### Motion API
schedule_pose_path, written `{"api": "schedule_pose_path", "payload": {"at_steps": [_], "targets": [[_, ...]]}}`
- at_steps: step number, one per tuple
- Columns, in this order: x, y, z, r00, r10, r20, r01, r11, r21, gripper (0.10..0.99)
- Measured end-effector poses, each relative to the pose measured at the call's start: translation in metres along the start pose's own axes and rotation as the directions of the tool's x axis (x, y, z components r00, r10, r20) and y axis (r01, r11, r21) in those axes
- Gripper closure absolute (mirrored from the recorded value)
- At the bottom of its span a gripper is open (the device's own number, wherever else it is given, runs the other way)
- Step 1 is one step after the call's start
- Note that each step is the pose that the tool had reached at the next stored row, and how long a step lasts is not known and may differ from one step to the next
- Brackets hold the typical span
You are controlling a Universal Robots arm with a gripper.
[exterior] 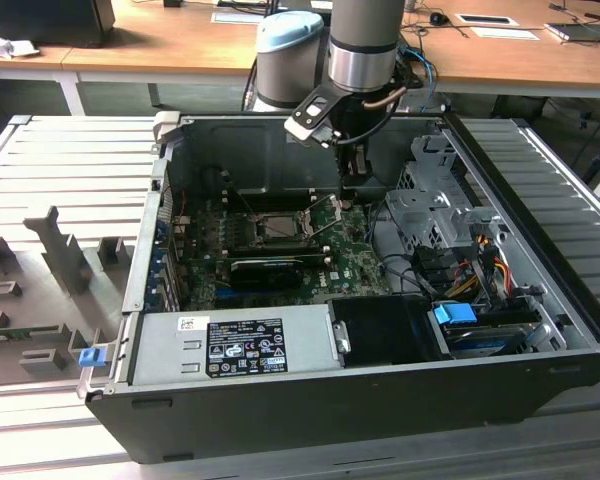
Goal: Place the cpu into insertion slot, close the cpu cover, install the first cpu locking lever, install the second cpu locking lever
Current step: 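Close the cpu cover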
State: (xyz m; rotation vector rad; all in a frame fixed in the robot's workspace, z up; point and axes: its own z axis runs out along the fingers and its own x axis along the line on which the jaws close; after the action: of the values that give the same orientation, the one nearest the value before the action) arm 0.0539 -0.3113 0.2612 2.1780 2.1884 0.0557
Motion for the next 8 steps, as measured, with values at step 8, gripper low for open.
{"api": "schedule_pose_path", "payload": {"at_steps": [8], "targets": [[0.0003,0.012,0.001,0.9998,-0.02,-0.0014,0.02,0.9997,0.012,0.98]]}}
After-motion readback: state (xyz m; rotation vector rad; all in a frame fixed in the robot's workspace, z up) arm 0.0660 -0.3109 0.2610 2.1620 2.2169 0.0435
